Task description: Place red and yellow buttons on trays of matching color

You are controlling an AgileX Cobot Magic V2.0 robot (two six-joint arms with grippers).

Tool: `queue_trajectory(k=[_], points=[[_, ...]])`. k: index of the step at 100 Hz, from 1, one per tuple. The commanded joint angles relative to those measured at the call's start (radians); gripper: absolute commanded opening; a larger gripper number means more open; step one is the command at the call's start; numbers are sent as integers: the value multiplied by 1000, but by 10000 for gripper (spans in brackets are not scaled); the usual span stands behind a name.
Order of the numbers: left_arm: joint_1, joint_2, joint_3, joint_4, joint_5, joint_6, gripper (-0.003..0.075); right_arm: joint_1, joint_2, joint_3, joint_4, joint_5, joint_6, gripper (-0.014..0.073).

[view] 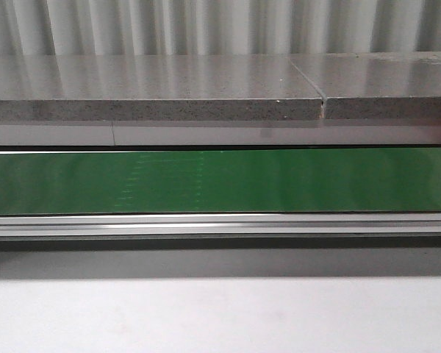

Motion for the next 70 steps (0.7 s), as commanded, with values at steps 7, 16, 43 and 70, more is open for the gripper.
queue_trajectory(k=[7, 16, 43, 70], points=[[-8, 2, -27, -12, -73, 0, -20, 121, -99, 46, -6, -85, -33, -68], [-8, 2, -27, -12, -73, 0, -20, 196, -151, 115, -6, -138, -59, -68], [-8, 2, -27, -12, -73, 0, -20, 340, -333, 351, -11, -268, -190, -68], [-8, 2, -27, -12, -73, 0, -20, 381, -558, 557, -11, -349, -242, -68]])
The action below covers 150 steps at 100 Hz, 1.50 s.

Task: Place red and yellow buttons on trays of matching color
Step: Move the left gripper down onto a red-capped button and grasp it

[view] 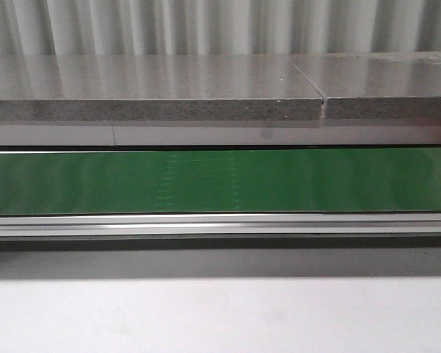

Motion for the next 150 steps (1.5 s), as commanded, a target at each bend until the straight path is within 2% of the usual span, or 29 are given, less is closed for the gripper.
queue_trajectory(k=[1, 41, 74, 92, 116, 122, 129, 132, 133, 134, 141, 146, 150], points=[[-8, 2, -27, -12, -73, 0, -20, 3, -76, 24, -6, -94, -18, -68], [-8, 2, -27, -19, -87, 0, -20, 3, -419, 223, -6, -77, -18, -68], [5, 56, -52, 16, -94, -11, -20, 3, -473, 249, -6, -65, -18, -68], [83, 162, -161, 64, -45, -105, -20, 3, -473, 249, -6, -65, -18, -68], [266, 316, -290, 74, 53, -109, -10, 3, -473, 249, -6, -65, -18, -68], [310, 357, -312, 74, 70, -109, 36, 3, -473, 249, -6, -65, -18, -68], [352, 399, -333, 74, 95, -109, 145, 3, -473, 249, -6, -65, -18, -68], [367, 415, -338, 74, 101, -109, 218, 3, -473, 249, -6, -65, -18, -68], [370, 418, -339, 74, 101, -109, 218, 3, -473, 249, -6, -65, -18, -68], [377, 426, -341, 74, 102, -109, 267, 3, -473, 249, -6, -65, -18, -68], [416, 460, -353, 74, 102, -111, 437, 3, -473, 249, -6, -65, -18, -68], [445, 485, -365, 71, 110, -128, 536, 3, -473, 249, -6, -65, -18, -68], [470, 509, -380, 71, 130, -155, 584, 3, -473, 249, -6, -65, -18, -68]])
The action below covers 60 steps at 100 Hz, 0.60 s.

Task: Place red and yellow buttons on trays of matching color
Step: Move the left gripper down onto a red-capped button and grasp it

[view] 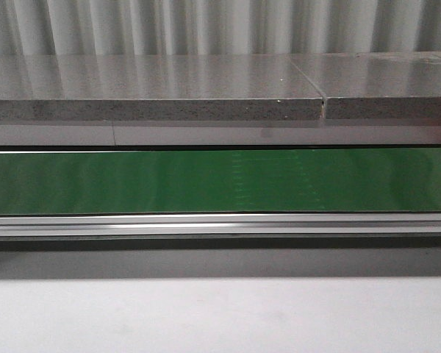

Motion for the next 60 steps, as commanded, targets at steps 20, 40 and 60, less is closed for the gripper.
queue_trajectory(k=[20, 40, 60], points=[[164, 160, -153, -1, 152, -53, 596, -1, 5, -24, -2, -67, -8, -68], [257, 332, -270, -1, 366, -53, 596, -1, 5, -24, -2, -67, -8, -68], [298, 477, -339, 7, 417, -50, 596, -1, 5, -24, -2, -67, -8, -68]])
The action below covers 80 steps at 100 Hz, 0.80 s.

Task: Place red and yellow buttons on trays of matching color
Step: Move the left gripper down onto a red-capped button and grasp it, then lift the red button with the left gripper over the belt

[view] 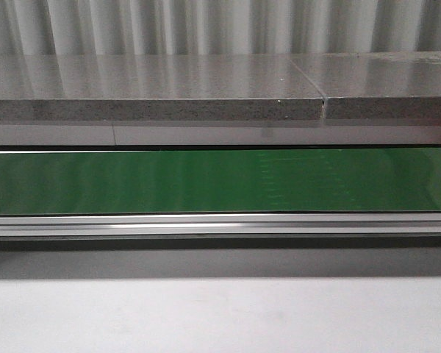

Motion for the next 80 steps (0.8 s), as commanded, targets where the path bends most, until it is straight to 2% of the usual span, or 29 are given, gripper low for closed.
queue_trajectory(k=[1, 30, 71, 80], points=[[14, 23, -50, 1, 51, -10, 596, -1, 5, -27, -2, -67, -8, -68], [45, 173, -71, 85, 47, -10, 596, -1, 5, -27, -2, -67, -8, -68], [82, 278, -73, 33, -188, -10, 596, -1, 5, -27, -2, -69, -8, -68], [82, 301, -75, 32, -204, -10, 596, -1, 5, -27, -2, -70, -8, -68]])
